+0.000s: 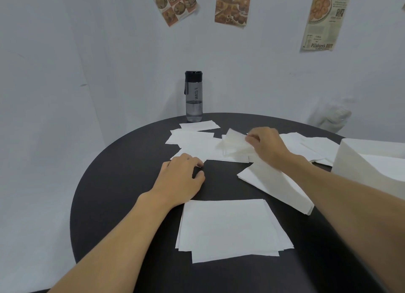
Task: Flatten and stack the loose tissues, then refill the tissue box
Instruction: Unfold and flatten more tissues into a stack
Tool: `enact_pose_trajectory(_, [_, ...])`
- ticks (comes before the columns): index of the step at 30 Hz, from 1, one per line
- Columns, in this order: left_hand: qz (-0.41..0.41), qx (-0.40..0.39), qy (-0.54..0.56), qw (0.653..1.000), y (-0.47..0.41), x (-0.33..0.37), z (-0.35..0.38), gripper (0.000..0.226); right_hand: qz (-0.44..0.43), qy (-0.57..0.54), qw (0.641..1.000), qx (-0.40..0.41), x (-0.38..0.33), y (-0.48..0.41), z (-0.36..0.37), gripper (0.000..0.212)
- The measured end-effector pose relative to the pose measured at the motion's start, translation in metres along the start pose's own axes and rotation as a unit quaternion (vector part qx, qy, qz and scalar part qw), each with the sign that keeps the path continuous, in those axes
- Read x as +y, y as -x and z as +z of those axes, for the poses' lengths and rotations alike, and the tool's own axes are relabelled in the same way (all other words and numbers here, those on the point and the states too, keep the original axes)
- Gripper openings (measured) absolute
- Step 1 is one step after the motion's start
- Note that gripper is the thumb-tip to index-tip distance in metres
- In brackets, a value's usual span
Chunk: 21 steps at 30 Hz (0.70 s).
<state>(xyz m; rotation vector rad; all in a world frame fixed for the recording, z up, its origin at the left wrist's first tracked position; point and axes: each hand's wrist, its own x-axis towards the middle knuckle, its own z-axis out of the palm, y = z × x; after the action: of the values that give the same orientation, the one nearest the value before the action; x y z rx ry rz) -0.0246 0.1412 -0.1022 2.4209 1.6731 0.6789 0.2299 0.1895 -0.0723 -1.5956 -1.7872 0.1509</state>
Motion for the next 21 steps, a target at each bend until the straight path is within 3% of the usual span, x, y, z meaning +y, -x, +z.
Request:
enact_pose_trajectory(4, [-0.006, 0.051, 0.045, 0.998, 0.001, 0.003, -0.003, 0.032, -0.006, -0.065, 0.993, 0.096, -0.024, 0.005, -0.011, 0.021])
enact_pose_trajectory(9, [0.027, 0.142, 0.166, 0.975, 0.01, 0.014, -0.014, 0.051, 0.013, -0.186, 0.974, 0.125, -0.053, 0.024, -0.025, 0.021])
enact_pose_trajectory(13, [0.075, 0.157, 0.226, 0.958, 0.016, 0.025, -0.021, 0.07, 0.019, -0.278, 0.958, 0.065, -0.064, 0.048, -0.031, 0.018])
enact_pose_trajectory(16, [0.042, 0.186, 0.389, 0.901, 0.019, 0.029, -0.025, 0.063, -0.04, -0.267, 0.963, 0.013, -0.061, 0.067, -0.033, 0.017])
enact_pose_trajectory(18, [0.004, 0.209, 0.479, 0.853, 0.018, 0.029, -0.028, 0.054, -0.064, -0.248, 0.966, -0.022, -0.057, 0.075, -0.035, 0.029])
enact_pose_trajectory(21, [-0.021, 0.195, 0.491, 0.849, 0.016, 0.029, -0.032, 0.044, -0.064, -0.265, 0.96, -0.062, -0.055, 0.084, -0.038, 0.042])
